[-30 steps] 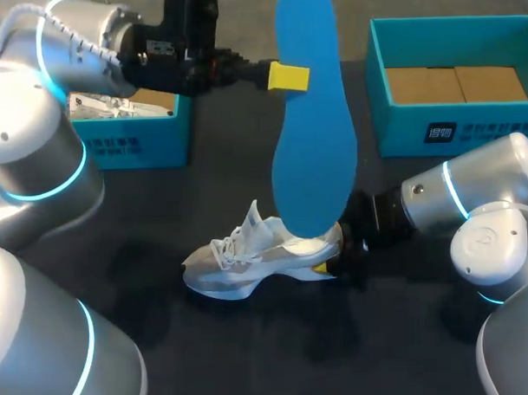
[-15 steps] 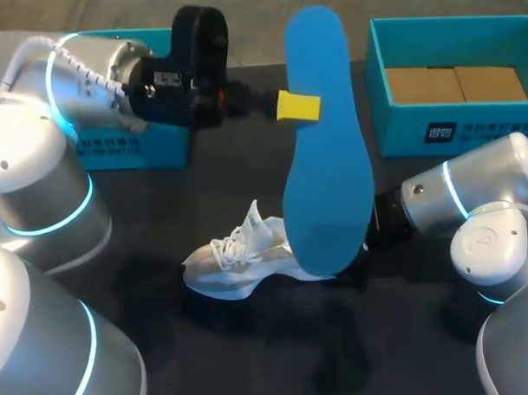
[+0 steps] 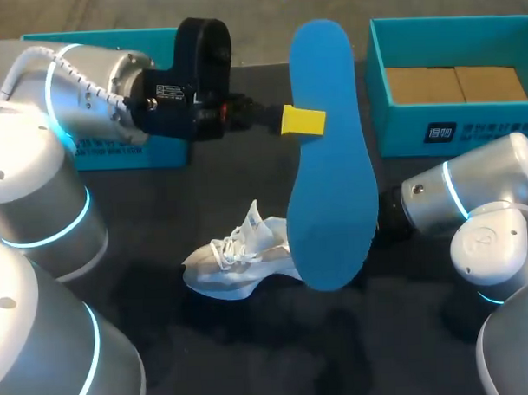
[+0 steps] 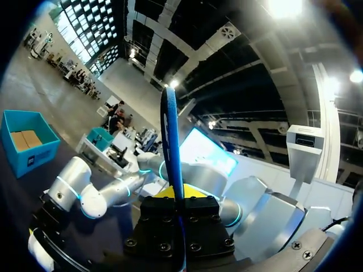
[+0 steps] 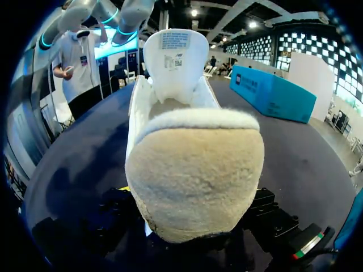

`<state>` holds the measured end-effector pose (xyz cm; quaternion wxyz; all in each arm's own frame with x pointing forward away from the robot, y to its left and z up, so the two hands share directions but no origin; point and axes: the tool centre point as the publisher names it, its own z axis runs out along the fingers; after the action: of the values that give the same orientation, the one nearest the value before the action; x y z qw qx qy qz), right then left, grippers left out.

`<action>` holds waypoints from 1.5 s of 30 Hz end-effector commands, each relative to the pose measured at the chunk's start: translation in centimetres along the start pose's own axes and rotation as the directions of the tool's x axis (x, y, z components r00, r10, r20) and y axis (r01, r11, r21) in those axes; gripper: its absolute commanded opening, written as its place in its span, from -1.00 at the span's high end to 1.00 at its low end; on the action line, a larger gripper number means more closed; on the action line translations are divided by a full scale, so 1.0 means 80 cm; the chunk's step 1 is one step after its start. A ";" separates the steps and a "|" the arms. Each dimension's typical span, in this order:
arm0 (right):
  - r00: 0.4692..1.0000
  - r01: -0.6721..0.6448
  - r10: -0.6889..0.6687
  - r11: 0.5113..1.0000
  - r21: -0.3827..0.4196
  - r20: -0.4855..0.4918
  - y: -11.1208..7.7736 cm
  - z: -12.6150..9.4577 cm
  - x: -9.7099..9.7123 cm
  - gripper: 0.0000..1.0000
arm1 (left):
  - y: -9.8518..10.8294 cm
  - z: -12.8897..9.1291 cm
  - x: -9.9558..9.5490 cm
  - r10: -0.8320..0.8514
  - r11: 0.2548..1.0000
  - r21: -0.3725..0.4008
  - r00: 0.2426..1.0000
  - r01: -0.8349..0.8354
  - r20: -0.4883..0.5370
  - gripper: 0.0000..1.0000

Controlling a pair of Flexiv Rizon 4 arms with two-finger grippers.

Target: Take the shoe out of the shoebox, open the shoe tongue, remove and reinsert the insole, then place the shoe into the shoebox

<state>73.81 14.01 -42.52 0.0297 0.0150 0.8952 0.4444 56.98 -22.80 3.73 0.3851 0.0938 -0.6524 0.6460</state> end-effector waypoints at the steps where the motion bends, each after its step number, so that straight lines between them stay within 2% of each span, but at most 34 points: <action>1: 1.000 0.000 0.000 1.000 0.001 0.002 -0.002 0.004 0.001 1.00 | 0.001 0.000 0.000 0.001 1.000 0.003 1.000 -0.001 -0.001 1.00; 14: 1.000 0.000 0.000 1.000 0.001 0.002 -0.002 0.004 0.001 1.00 | 0.001 0.000 0.000 0.001 1.000 0.003 1.000 -0.001 -0.001 1.00; 17: 1.000 0.000 0.000 1.000 0.001 0.002 -0.002 0.004 0.001 0.21 | 0.001 0.000 0.000 0.001 1.000 0.003 1.000 -0.001 -0.001 1.00; 18: 1.000 0.000 0.000 1.000 0.001 0.002 -0.002 0.004 0.001 -0.20 | 0.001 0.000 0.000 0.001 1.000 0.003 1.000 -0.001 -0.001 1.00; 19: 1.000 0.000 0.000 1.000 0.001 0.002 -0.002 0.004 0.001 -1.00 | 0.001 0.000 0.000 0.001 1.000 0.003 1.000 -0.001 -0.001 1.00; 25: 1.000 0.000 0.000 1.000 0.001 0.002 -0.002 0.004 0.001 -1.00 | 0.001 0.000 0.000 0.001 1.000 0.003 1.000 -0.001 -0.001 1.00; 31: 1.000 -0.009 0.009 0.998 0.065 0.006 0.004 -0.012 -0.003 -1.00 | 0.001 0.000 0.000 0.001 1.000 0.003 1.000 -0.001 -0.001 1.00; 34: 1.000 -0.012 0.008 0.990 0.137 0.030 0.011 -0.022 -0.004 -1.00 | 0.001 0.000 0.000 0.001 1.000 0.003 1.000 -0.001 -0.001 1.00; 40: 0.999 -0.019 0.010 0.978 0.207 0.044 0.026 -0.046 -0.001 -1.00 | 0.001 0.000 0.000 0.001 1.000 0.003 1.000 -0.001 -0.001 1.00; 45: 0.998 -0.043 0.026 0.949 0.312 0.057 0.036 -0.057 -0.001 -1.00 | 0.001 0.000 0.000 0.001 1.000 0.003 1.000 -0.001 -0.001 1.00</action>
<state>73.89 12.31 -38.73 0.0457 0.0401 0.9279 0.3678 57.02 -22.76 3.72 0.3856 0.0934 -0.6522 0.6459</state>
